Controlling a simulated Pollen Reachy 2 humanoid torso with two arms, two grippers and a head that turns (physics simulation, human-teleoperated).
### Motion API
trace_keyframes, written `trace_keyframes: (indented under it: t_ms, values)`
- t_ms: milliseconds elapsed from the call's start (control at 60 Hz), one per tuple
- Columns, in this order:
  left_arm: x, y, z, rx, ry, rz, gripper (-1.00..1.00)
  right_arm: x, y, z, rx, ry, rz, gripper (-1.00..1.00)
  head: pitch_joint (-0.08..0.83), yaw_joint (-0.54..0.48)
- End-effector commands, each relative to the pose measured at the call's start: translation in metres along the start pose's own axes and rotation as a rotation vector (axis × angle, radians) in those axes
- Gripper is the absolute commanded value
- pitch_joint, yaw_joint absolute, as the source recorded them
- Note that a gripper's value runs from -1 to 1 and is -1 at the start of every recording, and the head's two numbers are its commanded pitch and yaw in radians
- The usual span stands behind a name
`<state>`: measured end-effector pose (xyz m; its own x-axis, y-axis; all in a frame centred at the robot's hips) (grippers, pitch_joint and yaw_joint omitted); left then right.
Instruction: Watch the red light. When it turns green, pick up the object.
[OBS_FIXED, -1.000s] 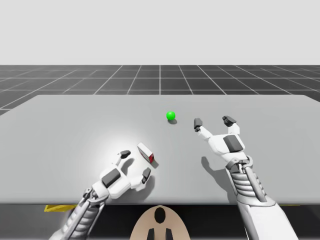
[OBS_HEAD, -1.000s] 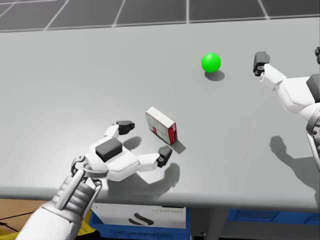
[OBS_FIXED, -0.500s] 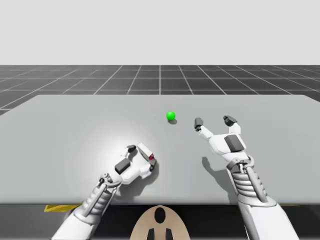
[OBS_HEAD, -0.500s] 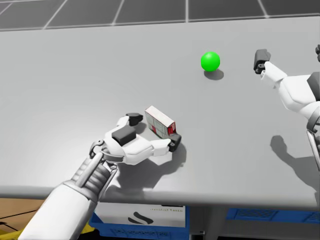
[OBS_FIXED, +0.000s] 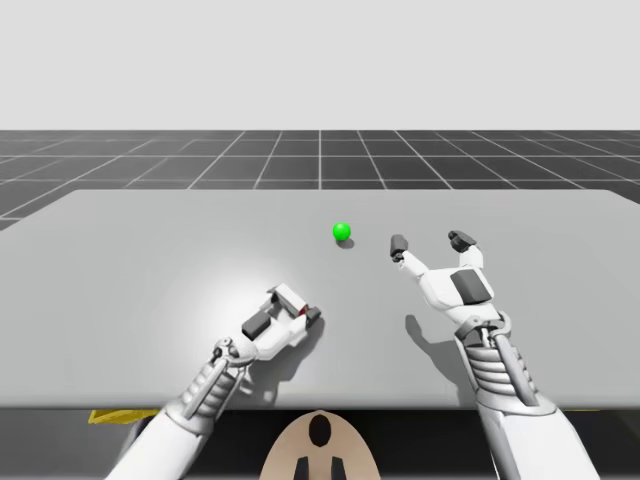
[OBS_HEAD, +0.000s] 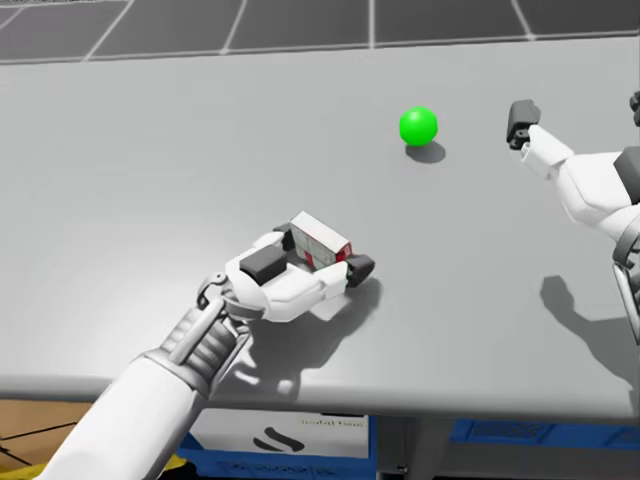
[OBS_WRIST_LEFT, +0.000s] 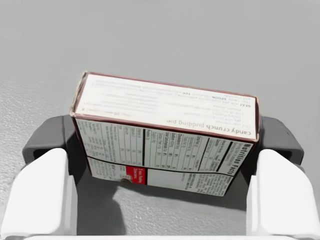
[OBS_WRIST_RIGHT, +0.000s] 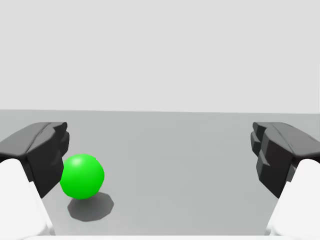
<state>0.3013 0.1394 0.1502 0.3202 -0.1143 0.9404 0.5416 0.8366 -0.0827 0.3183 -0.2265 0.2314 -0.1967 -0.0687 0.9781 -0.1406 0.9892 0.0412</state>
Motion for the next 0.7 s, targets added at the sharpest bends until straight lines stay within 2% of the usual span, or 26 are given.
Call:
trace_keyframes:
  t_ms: [17, 100, 317, 450, 583, 700]
  values:
    - [-0.005, -0.025, -0.007, -0.059, -0.023, 0.075, 1.00, -0.001, 0.002, 0.000, 0.000, 0.002, -0.011, -1.00, 0.671, 0.11]
    - [-0.005, -0.025, -0.007, -0.064, -0.025, 0.074, 1.00, -0.001, 0.002, 0.000, 0.000, 0.003, -0.012, -1.00, 0.629, 0.12]
    - [-0.006, -0.024, -0.006, -0.054, -0.030, 0.066, 1.00, -0.002, 0.002, 0.000, 0.000, 0.008, -0.014, -1.00, 0.422, 0.11]
    - [-0.004, -0.023, -0.004, -0.044, -0.031, 0.074, 1.00, -0.002, 0.002, 0.001, 0.000, 0.008, -0.016, -1.00, 0.363, 0.11]
    - [0.014, -0.021, 0.009, -0.053, -0.053, 0.080, 1.00, -0.002, 0.001, 0.001, 0.005, 0.013, -0.020, -1.00, 0.349, 0.11]
    - [0.049, -0.019, 0.030, -0.051, -0.137, 0.072, 1.00, -0.002, 0.001, 0.000, 0.009, 0.016, -0.021, -1.00, 0.342, 0.11]
